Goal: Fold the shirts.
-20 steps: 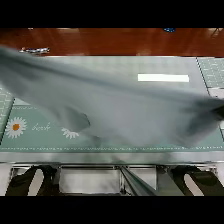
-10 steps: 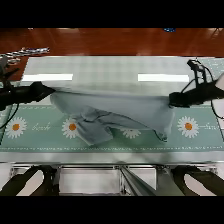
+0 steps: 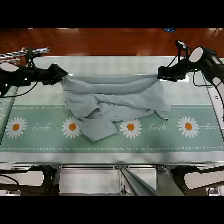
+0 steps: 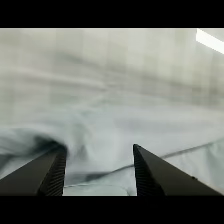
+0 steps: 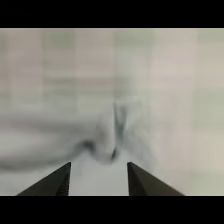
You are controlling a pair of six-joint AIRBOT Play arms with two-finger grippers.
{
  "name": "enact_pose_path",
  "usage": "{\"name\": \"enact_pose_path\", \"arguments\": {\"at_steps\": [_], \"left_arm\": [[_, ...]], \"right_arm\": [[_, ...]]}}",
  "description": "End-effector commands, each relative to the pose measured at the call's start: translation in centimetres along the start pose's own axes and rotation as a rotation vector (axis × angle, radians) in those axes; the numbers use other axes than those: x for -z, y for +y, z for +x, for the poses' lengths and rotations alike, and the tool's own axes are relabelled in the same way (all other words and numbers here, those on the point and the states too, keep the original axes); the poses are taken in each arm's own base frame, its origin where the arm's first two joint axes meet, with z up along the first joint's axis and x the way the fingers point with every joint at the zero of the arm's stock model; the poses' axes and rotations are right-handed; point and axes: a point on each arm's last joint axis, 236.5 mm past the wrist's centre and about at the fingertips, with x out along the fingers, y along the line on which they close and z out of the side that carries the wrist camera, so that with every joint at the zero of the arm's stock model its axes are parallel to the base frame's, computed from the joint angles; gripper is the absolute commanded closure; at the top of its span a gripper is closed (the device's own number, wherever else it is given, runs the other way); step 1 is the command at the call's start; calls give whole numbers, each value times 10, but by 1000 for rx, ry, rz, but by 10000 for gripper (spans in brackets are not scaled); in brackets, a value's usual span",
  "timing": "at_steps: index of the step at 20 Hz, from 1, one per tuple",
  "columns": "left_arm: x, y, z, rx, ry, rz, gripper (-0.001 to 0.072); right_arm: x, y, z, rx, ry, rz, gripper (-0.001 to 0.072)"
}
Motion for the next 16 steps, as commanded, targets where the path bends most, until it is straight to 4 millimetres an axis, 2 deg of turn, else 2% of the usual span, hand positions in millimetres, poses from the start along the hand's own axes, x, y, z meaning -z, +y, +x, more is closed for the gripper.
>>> {"name": "enact_pose_path", "arguments": {"at_steps": [1, 3, 5, 7, 8, 9, 10, 12, 14, 16], "left_arm": [[-8, 1, 6, 16, 78, 9, 203], [-18, 16, -30, -16, 113, -32, 203], [-13, 39, -73, -55, 161, -78, 203], [1, 57, -107, -87, 175, -120, 203], [14, 63, -119, -101, 168, -144, 203], [33, 68, -125, -107, 167, -161, 203], [56, 72, -125, -114, 172, -185, 203], [122, 78, -113, -117, 214, -274, 203], [191, 67, -98, -53, 293, -320, 203], [236, 60, -85, -22, 331, -370, 203]], "right_arm": [[-33, -12, -7, -22, -54, 64, 297], [-38, -42, -45, -14, -49, 123, 298], [-32, -79, -88, 1, -52, 180, 298], [-33, -105, -130, -15, -130, 221, 298], [-30, -115, -147, -23, -171, 254, 298], [-20, -124, -156, -23, -189, 280, 298], [-2, -134, -155, -18, -190, 321, 298], [47, -144, -134, -11, -143, 400, 298], [95, -141, -106, -38, -92, 442, 299], [128, -131, -88, -79, -61, 470, 304]]}}
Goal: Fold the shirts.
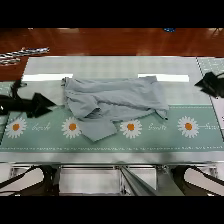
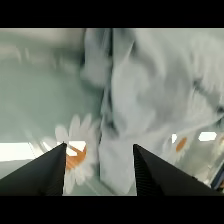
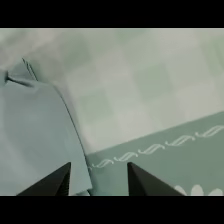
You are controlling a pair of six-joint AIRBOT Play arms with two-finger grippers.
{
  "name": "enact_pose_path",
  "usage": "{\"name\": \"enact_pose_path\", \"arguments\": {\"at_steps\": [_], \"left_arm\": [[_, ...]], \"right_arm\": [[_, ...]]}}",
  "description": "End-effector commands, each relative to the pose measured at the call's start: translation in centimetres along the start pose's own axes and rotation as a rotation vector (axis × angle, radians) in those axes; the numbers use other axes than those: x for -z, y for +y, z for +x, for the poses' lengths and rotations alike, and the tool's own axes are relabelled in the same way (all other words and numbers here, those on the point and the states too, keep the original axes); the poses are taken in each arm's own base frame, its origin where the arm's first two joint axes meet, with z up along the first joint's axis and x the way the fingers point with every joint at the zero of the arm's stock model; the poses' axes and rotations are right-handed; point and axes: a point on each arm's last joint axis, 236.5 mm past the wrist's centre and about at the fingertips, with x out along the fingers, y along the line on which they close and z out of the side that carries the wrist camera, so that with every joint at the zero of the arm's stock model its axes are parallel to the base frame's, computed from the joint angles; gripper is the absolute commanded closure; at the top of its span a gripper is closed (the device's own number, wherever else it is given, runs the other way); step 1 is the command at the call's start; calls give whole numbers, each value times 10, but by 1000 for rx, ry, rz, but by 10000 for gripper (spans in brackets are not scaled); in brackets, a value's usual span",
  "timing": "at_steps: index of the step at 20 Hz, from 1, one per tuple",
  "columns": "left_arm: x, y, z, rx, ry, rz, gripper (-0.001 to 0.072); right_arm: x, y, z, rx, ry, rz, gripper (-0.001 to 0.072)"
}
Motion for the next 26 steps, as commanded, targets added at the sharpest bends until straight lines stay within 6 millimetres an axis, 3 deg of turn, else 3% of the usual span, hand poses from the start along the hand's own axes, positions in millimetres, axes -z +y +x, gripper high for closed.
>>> {"name": "enact_pose_path", "arguments": {"at_steps": [1, 4, 6, 10, 14, 16, 17, 18, 19, 23, 26], "left_arm": [[76, 18, 43, 27, 73, -74, 203], [90, 20, 66, -19, 91, -43, 203], [90, 6, 79, -16, 76, 4, 203], [85, -2, 108, -83, 26, 45, 204], [76, -19, 125, -105, -30, 148, 204], [82, -27, 133, -104, 2, 172, 207], [86, -28, 135, -102, 26, 172, 286], [92, -29, 137, -101, 60, 175, 546], [95, -29, 137, -101, 85, 181, 688], [101, -33, 137, -90, 119, 194, 690], [102, -33, 137, -89, 121, 193, 690]], "right_arm": [[61, -16, 22, -44, 46, 59, 304], [78, -7, 28, -99, 87, 50, 304], [79, -2, 27, -118, 90, 52, 304], [81, 0, 27, -129, 100, 47, 304], [86, 1, 26, -134, 118, 38, 304], [91, -1, 26, -123, 141, 22, 304], [97, -4, 26, -115, 163, 17, 304], [105, -6, 27, -111, 190, 13, 304], [116, -7, 28, -110, 224, 15, 304], [154, -4, 42, -121, 330, -3, 304], [165, 13, 62, -154, 376, -23, 304]]}}
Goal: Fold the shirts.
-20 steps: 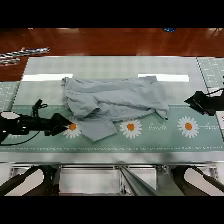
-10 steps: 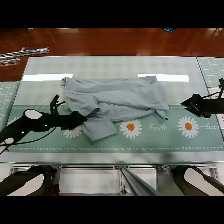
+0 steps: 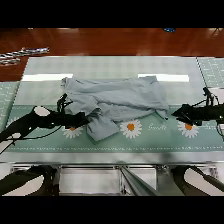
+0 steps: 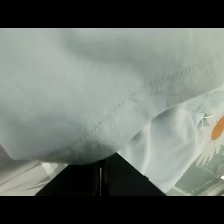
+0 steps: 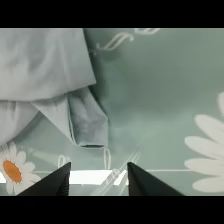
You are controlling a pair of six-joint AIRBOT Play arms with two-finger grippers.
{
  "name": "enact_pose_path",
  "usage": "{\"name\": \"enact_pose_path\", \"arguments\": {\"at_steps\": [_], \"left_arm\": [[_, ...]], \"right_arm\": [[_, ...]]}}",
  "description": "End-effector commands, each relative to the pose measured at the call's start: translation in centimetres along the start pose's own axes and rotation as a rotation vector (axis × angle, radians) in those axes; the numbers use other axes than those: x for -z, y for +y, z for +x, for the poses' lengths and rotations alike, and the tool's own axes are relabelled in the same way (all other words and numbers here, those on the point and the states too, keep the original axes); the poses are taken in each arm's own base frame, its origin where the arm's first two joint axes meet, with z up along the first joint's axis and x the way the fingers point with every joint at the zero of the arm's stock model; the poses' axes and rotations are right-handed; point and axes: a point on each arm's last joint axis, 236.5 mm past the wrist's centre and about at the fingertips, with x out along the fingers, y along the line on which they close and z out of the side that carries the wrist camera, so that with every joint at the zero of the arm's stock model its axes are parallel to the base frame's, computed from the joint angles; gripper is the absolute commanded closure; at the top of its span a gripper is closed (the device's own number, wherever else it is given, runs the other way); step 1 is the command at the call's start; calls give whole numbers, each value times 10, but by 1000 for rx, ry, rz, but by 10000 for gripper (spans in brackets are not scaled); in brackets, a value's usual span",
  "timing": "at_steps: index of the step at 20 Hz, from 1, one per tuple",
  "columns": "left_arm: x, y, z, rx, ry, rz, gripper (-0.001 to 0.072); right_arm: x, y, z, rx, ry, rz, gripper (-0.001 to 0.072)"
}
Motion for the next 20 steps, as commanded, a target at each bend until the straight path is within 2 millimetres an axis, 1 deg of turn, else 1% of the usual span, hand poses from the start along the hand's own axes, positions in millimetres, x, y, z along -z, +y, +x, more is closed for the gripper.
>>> {"name": "enact_pose_path", "arguments": {"at_steps": [1, 2, 4, 6, 8, 9, 11, 12, 13, 14, 15, 16, 17, 18, 19, 20], "left_arm": [[3, -3, 0, 8, 14, 3, 690], [3, -3, 0, 9, 16, 3, 690], [4, -4, 0, 11, 20, 3, 690], [4, -4, 0, 11, 20, 3, 690], [4, -4, 0, 10, 20, 2, 690], [4, -4, 0, 10, 20, 2, 690], [4, -4, 0, 11, 19, 2, 690], [2, -4, -1, 13, 15, -1, 689], [-4, -6, -5, 20, 4, -1, 690], [-12, -10, -11, 35, -7, -4, 690], [-24, -18, -23, 60, -23, 2, 690], [-39, -29, -38, 88, -53, 14, 690], [-61, -44, -62, 119, -111, 41, 689], [-84, -61, -90, 150, -187, 75, 689], [-110, -85, -129, 196, -291, 112, 690], [-131, -110, -172, 240, -401, 152, 690]], "right_arm": [[6, 16, 27, -40, 47, -16, 304], [2, 20, 35, -50, 40, -13, 304], [-5, 21, 51, -46, 22, -2, 304], [-13, 24, 63, -52, 6, 16, 304], [-19, 31, 74, -58, 4, 12, 306], [-22, 36, 77, -58, 6, 3, 364], [-29, 50, 78, -63, -2, -42, 639], [-35, 58, 74, -71, -12, -69, 686], [-39, 67, 68, -87, -11, -88, 686], [-44, 79, 57, -106, -6, -119, 687], [-51, 93, 44, -125, -16, -157, 687], [-61, 112, 24, -147, -46, -206, 687], [-74, 133, -1, -167, -100, -259, 687], [-89, 157, -33, -184, -177, -311, 687], [-103, 182, -67, -201, -261, -363, 687], [-114, 210, -107, -221, -358, -422, 687]]}}
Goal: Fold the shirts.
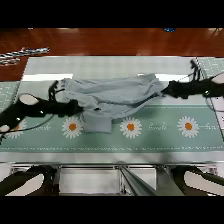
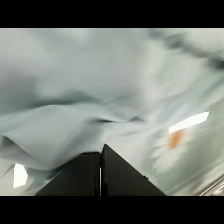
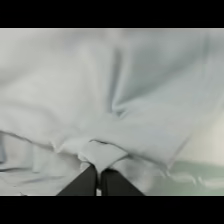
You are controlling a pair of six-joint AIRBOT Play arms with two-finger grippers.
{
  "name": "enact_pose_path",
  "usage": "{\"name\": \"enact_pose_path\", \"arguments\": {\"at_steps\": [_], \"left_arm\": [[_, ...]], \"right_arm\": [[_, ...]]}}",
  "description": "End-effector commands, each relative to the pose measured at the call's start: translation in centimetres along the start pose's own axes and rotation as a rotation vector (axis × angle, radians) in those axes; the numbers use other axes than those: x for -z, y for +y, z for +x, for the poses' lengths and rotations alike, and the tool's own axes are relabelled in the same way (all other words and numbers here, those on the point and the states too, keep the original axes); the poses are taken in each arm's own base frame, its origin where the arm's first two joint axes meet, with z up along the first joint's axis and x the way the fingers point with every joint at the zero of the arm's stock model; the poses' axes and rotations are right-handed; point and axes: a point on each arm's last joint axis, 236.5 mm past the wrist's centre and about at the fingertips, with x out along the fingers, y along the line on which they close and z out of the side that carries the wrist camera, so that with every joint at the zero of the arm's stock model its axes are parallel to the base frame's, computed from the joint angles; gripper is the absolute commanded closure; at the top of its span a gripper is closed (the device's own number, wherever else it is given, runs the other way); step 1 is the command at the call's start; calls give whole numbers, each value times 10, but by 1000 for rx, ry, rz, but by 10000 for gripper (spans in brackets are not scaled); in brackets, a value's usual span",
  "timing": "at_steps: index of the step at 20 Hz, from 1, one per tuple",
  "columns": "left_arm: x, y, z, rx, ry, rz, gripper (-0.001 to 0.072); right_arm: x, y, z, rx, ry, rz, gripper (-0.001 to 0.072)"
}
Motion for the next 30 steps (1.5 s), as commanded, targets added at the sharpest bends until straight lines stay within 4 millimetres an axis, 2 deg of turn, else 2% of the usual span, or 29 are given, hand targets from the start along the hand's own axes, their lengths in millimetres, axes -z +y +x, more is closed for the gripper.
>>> {"name": "enact_pose_path", "arguments": {"at_steps": [1, 3, 4, 6, 8, 10, 13, 15, 17, 19, 21, 22, 24, 25, 27, 30], "left_arm": [[-93, -89, -106, 148, -307, 133, 690], [-133, -149, -191, 201, -519, 253, 690], [-143, -176, -231, 215, -609, 315, 690], [-145, -229, -304, 233, -753, 444, 690], [-131, -272, -361, 232, -859, 571, 690], [-111, -307, -411, 214, -974, 682, 690], [-71, -341, -467, 161, -1135, 792, 690], [-48, -347, -495, 43, -1246, 840, 690], [-28, -344, -512, -111, -1331, 867, 690], [-8, -345, -514, -165, -1338, 893, 690], [10, -346, -508, -152, -1294, 930, 690], [14, -338, -505, -178, -1262, 946, 690], [7, -303, -492, -244, -1156, 867, 690], [0, -284, -474, -269, -1076, 835, 690], [-20, -254, -421, -277, -908, 787, 690], [-68, -196, -328, -306, -702, 680, 690]], "right_arm": [[-73, 91, -96, -49, -245, -200, 687], [-98, 143, -160, -64, -392, -308, 687], [-104, 171, -193, -79, -465, -364, 687], [-104, 218, -252, -102, -594, -462, 687], [-88, 253, -299, -110, -691, -541, 687], [-65, 269, -334, -74, -753, -601, 687], [-22, 280, -372, -8, -816, -669, 687], [5, 282, -400, 61, -877, -702, 687], [28, 280, -421, 120, -926, -711, 687], [47, 271, -429, 175, -923, -700, 687], [63, 253, -425, 232, -867, -668, 687], [68, 243, -422, 263, -831, -645, 687], [69, 223, -411, 302, -774, -584, 687], [66, 215, -400, 301, -739, -563, 687], [62, 199, -365, 272, -636, -523, 687], [48, 160, -301, 246, -496, -436, 687]]}}
